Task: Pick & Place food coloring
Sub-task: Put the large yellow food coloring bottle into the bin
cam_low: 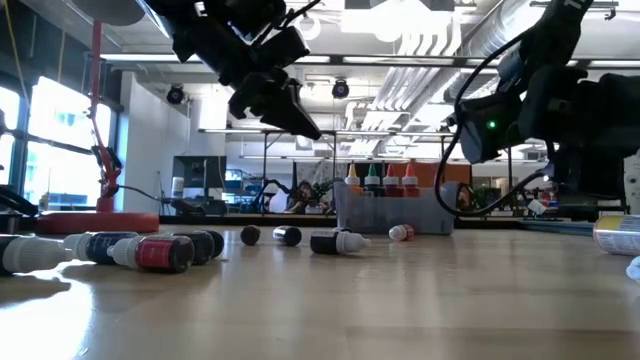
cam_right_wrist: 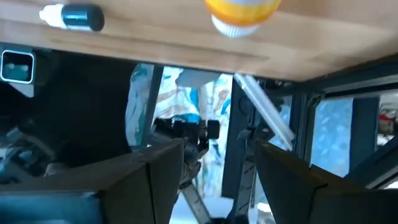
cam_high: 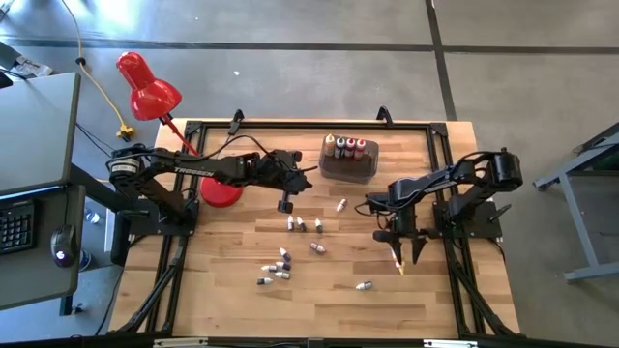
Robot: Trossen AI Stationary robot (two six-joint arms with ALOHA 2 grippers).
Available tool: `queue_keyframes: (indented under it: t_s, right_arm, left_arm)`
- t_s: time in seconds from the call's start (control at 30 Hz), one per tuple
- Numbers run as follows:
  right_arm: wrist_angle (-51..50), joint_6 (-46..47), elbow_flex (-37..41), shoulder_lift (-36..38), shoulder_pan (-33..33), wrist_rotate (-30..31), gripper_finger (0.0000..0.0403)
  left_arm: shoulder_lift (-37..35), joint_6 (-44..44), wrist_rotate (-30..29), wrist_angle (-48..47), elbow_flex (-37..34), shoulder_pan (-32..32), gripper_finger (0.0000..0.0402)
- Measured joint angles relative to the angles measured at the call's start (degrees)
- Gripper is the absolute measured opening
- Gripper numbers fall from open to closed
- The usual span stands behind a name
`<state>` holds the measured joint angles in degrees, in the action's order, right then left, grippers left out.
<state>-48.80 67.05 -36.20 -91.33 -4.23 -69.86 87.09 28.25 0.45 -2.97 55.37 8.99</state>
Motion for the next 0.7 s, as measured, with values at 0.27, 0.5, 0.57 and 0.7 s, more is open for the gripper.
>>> queue_keyframes:
  t_s: [0.27,0.5,0.57,0.7]
  right_arm:
    - [-2.18,0.37,-1.07,6.57,0.02,15.57,0.0193]
    - [-9.43,6.88,-8.7,21.55,4.86,45.34,0.0193]
    - [-8.2,10.3,-10.03,25.25,8.99,53.59,0.0193]
    - [-4.07,17.01,-9.92,29.67,19.06,64.24,0.0193]
  left_arm:
    - [0.0,-0.2,-0.09,-0.08,0.0,0.0,0.0]
    - [0.0,-3.66,-0.17,0.03,-0.02,0.0,0.0]
    - [0.0,-4.88,-0.45,0.01,-0.02,0.0,0.0]
    - [0.0,-6.24,-2.66,0.01,-0.02,-0.02,0.0]
